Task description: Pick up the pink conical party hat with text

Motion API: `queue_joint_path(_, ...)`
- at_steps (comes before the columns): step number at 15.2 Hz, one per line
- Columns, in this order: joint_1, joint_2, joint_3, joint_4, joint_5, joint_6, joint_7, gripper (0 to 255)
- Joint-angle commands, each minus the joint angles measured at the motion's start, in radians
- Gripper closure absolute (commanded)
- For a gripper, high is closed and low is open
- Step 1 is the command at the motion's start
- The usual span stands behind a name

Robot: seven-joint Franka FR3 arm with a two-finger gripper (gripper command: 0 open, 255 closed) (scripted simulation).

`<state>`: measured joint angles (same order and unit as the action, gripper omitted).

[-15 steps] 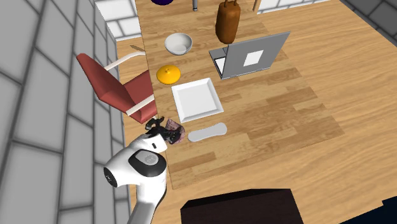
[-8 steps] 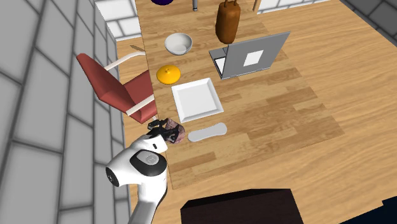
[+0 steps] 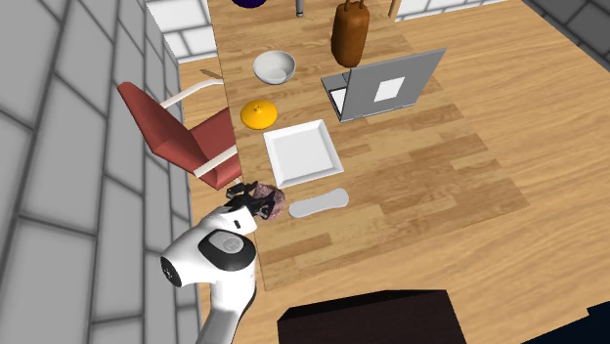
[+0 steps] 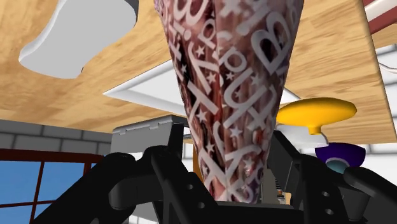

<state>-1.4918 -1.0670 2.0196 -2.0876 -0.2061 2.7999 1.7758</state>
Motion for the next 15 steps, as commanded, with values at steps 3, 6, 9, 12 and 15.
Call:
queue_joint_path(3,0.020,0.036,-0.029,-0.014,-0.010,-0.016,-0.023,255)
queue_joint_path(6,0.036,0.064,-0.053,-0.021,-0.019,-0.031,-0.041,255)
queue_joint_path(9,0.053,0.091,-0.078,-0.027,-0.027,-0.047,-0.059,255)
queue_joint_path(12,0.071,0.117,-0.103,-0.031,-0.034,-0.065,-0.077,255)
queue_joint_path(15,0.077,0.127,-0.113,-0.032,-0.038,-0.072,-0.084,255)
